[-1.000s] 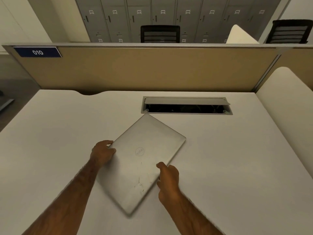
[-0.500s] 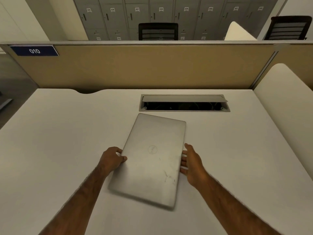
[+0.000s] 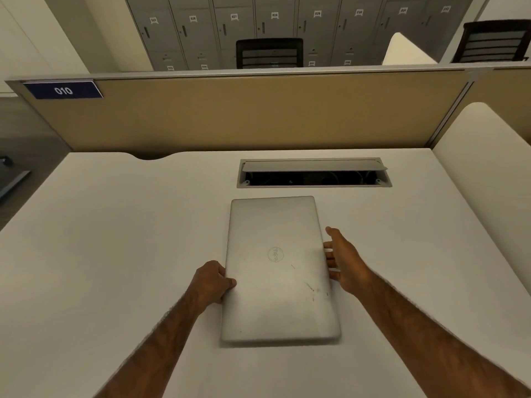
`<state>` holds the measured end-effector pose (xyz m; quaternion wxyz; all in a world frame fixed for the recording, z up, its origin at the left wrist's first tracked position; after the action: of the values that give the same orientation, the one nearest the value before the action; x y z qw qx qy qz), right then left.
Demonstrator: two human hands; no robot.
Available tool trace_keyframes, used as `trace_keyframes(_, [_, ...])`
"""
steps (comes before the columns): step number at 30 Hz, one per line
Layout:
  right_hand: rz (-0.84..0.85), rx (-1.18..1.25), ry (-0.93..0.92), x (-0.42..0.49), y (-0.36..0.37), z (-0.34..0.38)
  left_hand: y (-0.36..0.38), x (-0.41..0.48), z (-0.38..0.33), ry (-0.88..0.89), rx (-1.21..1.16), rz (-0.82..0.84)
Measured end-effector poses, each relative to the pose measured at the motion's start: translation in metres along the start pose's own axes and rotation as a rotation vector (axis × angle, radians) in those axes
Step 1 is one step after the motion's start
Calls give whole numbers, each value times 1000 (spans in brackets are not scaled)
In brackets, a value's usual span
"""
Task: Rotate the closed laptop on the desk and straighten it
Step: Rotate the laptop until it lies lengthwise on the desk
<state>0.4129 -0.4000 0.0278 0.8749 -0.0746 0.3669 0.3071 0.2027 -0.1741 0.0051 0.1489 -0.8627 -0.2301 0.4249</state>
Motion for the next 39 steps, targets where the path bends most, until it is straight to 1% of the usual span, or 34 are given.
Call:
trace_keyframes(4, [-53, -90, -12, 10, -9, -1, 10, -6, -3, -5, 28, 39])
trace_keyframes(8, [-42, -138, -4, 18, -16, -2, 14, -5, -2, -4, 35, 58])
trace_keyframes(9, [-48, -155, -17, 18, -17, -4, 14, -3, -1, 11, 14, 38])
trace_keyframes(12, [-91, -228, -94, 11, -15, -12, 15, 4, -7, 116, -33, -95])
trace_keyframes(13, [-116, -273, -111, 10, -12, -16, 17, 6, -11, 139, -68, -112])
trace_keyframes(15, [-179, -387, -118, 9, -7, -19, 19, 13, -14, 119, -155, -119])
trace_keyframes(17, [-219, -435, -92, 13, -5, -18, 17, 19, -13, 82, -195, -146])
trace_keyframes(19, [-229, -416, -62, 24, -7, -17, 16, 23, -12, 56, -177, -186])
trace_keyframes(23, [-236, -485, -47, 36, -10, -19, 17, 24, -16, 54, -120, -214])
trace_keyframes(27, [-148, -393, -128, 17, -18, -21, 9, 38, -21, 41, -21, -169])
trace_keyframes(30, [-155, -414, -127, -13, -36, -38, -3, 52, -37, 117, 94, -158])
trace_keyframes(32, [-204, -472, -27, -42, -49, -60, -14, 60, -54, 211, 172, -144])
trace_keyframes(34, [-226, -367, 75, -75, -55, -84, -24, 69, -70, 312, 234, -117])
trace_keyframes(35, [-208, -292, 127, -88, -52, -96, -29, 76, -74, 336, 248, -96])
trace_keyframes(37, [-144, -120, 201, -104, -41, -115, -34, 85, -81, 348, 302, -60])
trace_keyframes(38, [-108, -24, 202, -107, -34, -121, -36, 90, -85, 342, 331, -48])
trace_keyframes(39, [-107, 68, 195, -107, -28, -126, -36, 94, -88, 340, 358, -33])
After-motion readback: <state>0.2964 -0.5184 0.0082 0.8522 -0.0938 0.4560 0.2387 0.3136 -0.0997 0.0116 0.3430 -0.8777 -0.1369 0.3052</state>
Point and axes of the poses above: each hand's wrist, its own x-axis towards the middle knuckle, its own y-axis out of the palm, z = x × y, the point moved 5 cm from there along x, towards the middle knuckle, and after that the axes turned 11 degrees about z, right-handed, at the moved point
